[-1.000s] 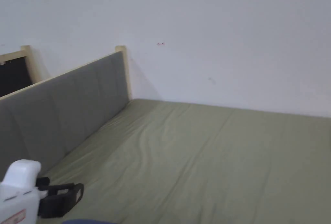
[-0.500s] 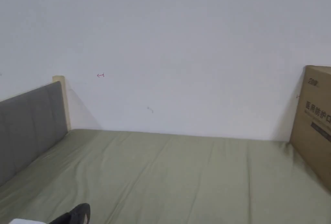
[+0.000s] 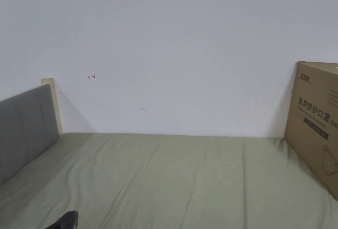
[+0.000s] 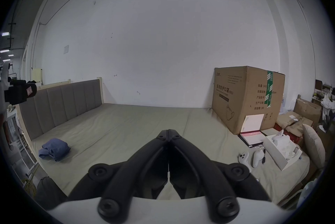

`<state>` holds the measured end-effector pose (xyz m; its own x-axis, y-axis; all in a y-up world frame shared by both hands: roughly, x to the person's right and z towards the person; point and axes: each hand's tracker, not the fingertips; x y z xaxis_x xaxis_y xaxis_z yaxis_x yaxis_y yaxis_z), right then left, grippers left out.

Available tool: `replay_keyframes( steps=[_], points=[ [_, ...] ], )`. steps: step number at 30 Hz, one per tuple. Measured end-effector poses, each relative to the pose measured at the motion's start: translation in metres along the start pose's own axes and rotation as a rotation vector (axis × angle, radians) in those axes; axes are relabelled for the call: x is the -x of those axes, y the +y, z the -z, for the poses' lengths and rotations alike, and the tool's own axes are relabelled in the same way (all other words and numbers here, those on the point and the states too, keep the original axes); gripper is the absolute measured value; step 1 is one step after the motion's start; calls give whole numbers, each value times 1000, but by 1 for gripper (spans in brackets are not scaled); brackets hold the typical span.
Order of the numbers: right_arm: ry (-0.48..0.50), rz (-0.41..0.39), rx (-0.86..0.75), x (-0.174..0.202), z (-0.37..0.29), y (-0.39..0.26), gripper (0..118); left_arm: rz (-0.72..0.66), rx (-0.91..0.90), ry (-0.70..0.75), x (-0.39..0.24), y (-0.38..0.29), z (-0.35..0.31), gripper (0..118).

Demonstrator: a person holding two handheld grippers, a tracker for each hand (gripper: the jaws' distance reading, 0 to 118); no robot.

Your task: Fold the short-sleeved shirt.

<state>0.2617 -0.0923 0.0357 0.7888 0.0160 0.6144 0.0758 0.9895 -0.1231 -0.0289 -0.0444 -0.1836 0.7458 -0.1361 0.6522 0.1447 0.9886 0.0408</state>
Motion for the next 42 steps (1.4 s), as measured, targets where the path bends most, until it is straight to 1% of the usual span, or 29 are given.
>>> replay_keyframes(
  steps=[5, 9, 14, 18, 21, 22, 23, 24, 25, 26, 27, 30, 32, 33, 34, 38, 42],
  points=[
    [-2, 9, 8, -1, 0, -1, 0, -6, -15, -16, -1, 2, 0, 0],
    [-9, -17, 8, 1, -1, 0, 0, -14, -10, -20, 0, 2, 6, 0],
    [-1, -28, 2, 2, -1, 2, 0, -8, -22, -22, -4, 3, 4, 0],
    [-26, -54, -13, 6, -2, 5, 1, -6, -41, -29, -4, 5, 2, 0],
    [-15, -46, -22, 6, -3, 8, 6, -18, -53, -35, -4, 7, 4, 0],
    [-12, -40, -21, 6, -3, 9, 18, -17, -58, -32, -5, 8, 2, 2],
    [-10, -37, -24, 6, -3, 10, 37, -13, -62, -28, -5, 9, 3, 11],
    [-9, -34, -27, 5, -4, 11, 64, 1, -72, -23, -6, 9, 3, 28],
    [-5, -32, -29, 5, -3, 11, 88, 15, -77, -12, -7, 10, 4, 59],
    [-12, -29, -27, 5, -1, 11, 94, 17, -77, -5, -9, 10, 4, 76],
    [-27, -28, -31, 5, -1, 11, 94, 19, -72, 4, -9, 10, 6, 76],
    [-27, -21, -37, 4, -1, 11, 95, 22, -91, 22, -9, 8, 4, 92],
    [-25, -12, -38, 3, 0, 11, 108, -6, -95, 15, -8, 9, 4, 98],
    [-18, -5, -47, 3, -1, 11, 113, -17, -98, 9, -6, 9, 5, 100],
    [-15, 6, -52, 3, -2, 12, 115, -27, -102, 10, -7, 8, 3, 103],
    [-12, 33, -74, 3, -2, 14, 115, -44, -90, 2, -6, 7, 5, 105],
    [-18, 19, -91, 4, -2, 17, 115, -53, -79, -7, -7, 6, 6, 107]
  ],
)
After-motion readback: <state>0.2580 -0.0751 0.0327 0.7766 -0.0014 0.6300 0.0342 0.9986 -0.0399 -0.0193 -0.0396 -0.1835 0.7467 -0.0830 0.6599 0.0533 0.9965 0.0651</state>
